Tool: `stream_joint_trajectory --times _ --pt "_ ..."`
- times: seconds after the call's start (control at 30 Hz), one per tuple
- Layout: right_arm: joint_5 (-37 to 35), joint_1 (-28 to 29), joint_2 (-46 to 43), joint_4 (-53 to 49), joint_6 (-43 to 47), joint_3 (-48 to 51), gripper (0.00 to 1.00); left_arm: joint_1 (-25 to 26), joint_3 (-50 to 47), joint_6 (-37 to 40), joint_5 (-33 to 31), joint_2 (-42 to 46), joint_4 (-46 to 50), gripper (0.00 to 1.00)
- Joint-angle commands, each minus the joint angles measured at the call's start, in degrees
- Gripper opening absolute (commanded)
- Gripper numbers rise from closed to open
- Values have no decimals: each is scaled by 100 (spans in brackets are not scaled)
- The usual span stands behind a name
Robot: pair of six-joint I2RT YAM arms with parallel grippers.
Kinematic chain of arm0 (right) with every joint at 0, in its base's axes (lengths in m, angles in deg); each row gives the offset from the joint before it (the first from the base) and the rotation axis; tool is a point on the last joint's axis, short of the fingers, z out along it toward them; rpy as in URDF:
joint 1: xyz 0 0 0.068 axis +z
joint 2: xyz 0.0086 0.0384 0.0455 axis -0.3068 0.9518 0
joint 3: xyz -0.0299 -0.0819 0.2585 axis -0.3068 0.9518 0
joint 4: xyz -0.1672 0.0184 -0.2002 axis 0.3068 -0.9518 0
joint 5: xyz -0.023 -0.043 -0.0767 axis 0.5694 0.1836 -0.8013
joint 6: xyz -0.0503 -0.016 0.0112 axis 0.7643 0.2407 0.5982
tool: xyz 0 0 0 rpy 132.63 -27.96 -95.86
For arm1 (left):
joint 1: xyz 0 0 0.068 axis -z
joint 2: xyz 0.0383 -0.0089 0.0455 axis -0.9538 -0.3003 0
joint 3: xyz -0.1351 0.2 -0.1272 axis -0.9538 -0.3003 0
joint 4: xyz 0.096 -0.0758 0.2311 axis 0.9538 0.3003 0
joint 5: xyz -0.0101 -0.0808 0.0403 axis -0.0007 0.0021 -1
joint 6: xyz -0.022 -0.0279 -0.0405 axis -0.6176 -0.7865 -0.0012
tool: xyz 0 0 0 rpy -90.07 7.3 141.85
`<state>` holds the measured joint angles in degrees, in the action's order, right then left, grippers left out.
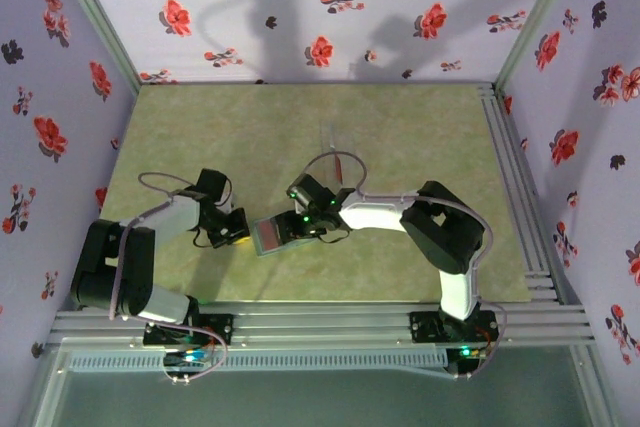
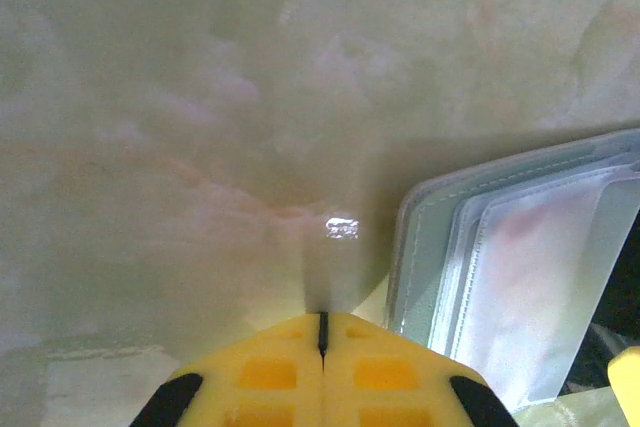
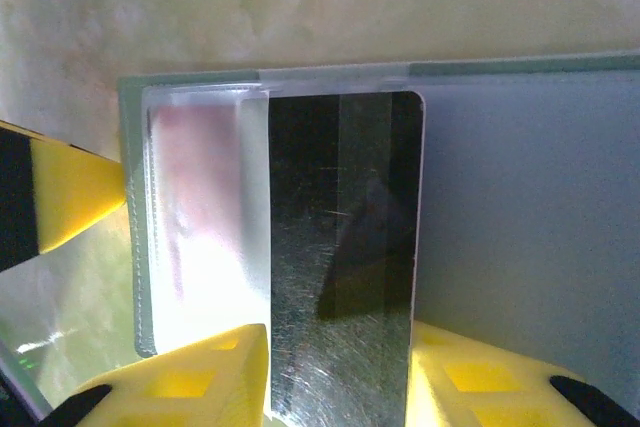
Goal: Put the credit cards into the card holder
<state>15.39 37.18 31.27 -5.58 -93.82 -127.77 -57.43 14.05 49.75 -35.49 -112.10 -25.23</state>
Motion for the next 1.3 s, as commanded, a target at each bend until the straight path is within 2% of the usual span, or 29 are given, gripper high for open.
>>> stream_joint_trajectory --times 0.0,0.33,0.5,0.7,0.9,1.03,1.27 --pt "-370 95 161 -631 215 -227 33 59 -10 154 195 -236 -259 0" --pt "-319 411 296 -758 276 -529 38 88 -101 79 158 -46 -274 0" --pt "-1160 481 120 -1571 659 -746 47 98 -127 26 167 -13 -237 0" --pt "-1403 498 -23 -1692 705 -764 50 121 -189 1 159 147 -250 0" --pt "-1262 551 177 -1534 636 -843 41 122 -233 32 184 110 -257 0" --pt "-1115 614 220 -1419 622 -884 32 135 -293 -19 284 167 -304 0" --pt "-757 704 427 -1264 653 -1120 24 169 -226 6 324 170 -266 0"
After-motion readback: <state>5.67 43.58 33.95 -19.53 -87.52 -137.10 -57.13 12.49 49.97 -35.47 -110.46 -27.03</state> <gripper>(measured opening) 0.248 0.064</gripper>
